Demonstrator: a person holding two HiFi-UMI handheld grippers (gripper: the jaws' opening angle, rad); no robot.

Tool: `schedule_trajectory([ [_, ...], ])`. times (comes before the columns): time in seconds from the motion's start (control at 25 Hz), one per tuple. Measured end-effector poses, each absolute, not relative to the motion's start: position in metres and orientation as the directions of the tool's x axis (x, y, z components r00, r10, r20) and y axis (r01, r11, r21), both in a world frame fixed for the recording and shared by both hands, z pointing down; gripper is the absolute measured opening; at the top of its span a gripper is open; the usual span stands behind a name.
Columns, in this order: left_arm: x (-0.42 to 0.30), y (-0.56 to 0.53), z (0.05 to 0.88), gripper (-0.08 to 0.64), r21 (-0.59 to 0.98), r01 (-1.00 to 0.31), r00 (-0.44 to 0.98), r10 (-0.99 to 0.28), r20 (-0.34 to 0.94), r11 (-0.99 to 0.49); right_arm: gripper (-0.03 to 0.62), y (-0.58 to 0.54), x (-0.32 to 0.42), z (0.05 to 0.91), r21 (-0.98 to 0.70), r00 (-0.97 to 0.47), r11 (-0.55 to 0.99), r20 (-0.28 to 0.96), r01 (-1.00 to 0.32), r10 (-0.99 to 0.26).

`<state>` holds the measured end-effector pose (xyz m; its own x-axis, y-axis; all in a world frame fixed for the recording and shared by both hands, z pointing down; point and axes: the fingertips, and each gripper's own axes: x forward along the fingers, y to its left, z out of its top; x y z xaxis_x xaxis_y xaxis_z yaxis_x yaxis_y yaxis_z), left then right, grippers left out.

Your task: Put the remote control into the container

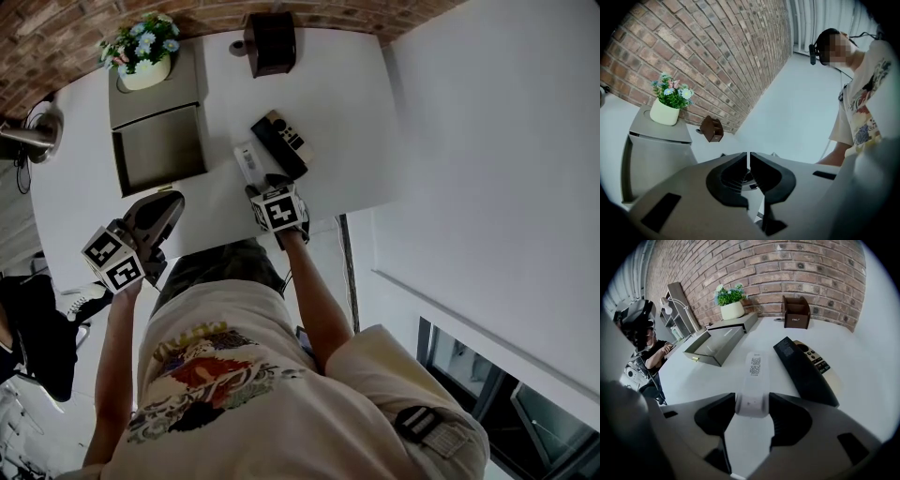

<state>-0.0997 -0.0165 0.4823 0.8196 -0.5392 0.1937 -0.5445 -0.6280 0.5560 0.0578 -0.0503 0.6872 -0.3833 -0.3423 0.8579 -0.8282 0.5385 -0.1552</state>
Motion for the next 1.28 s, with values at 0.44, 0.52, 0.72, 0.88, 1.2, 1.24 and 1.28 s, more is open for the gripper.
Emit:
schedule_trajectory([
  [0.44,-0.109,-0.015,0.468,0.006,0.566,-0.529,0.817,-0.561,0.136,-0.633,0.233,-0.051,0.051,0.647,-0.133,-0.394,0.552,0.834,-0.824,-0.387],
  [0.52,-0.112,-0.016,0.466,0.005,0.565,-0.528,0.814,-0.568,0.123,-0.634,0.233,-0.052,0.050,0.639,-0.125,-0.395,0.557,0.829,-0.821,-0.396],
  [0.72,-0.118,-0.017,0.463,0.005,0.565,-0.527,0.809,-0.578,0.105,-0.635,0.233,-0.050,0.046,0.620,-0.113,-0.399,0.565,0.818,-0.817,-0.413],
  [0.88,-0.121,-0.017,0.460,0.005,0.566,-0.528,0.805,-0.586,0.094,-0.634,0.233,-0.050,0.042,0.607,-0.109,-0.408,0.575,0.809,-0.811,-0.422],
  [1.2,-0.133,-0.018,0.459,0.005,0.562,-0.547,0.783,-0.617,0.082,-0.620,0.233,-0.057,0.024,0.590,-0.095,-0.436,0.622,0.795,-0.777,-0.423],
  [1.24,-0.136,-0.017,0.459,0.005,0.562,-0.551,0.779,-0.622,0.081,-0.617,0.233,-0.058,0.019,0.589,-0.093,-0.440,0.630,0.793,-0.771,-0.421],
  [1.28,-0.140,-0.017,0.460,0.005,0.562,-0.555,0.775,-0.627,0.081,-0.613,0.233,-0.059,0.015,0.587,-0.090,-0.443,0.638,0.792,-0.765,-0.420],
])
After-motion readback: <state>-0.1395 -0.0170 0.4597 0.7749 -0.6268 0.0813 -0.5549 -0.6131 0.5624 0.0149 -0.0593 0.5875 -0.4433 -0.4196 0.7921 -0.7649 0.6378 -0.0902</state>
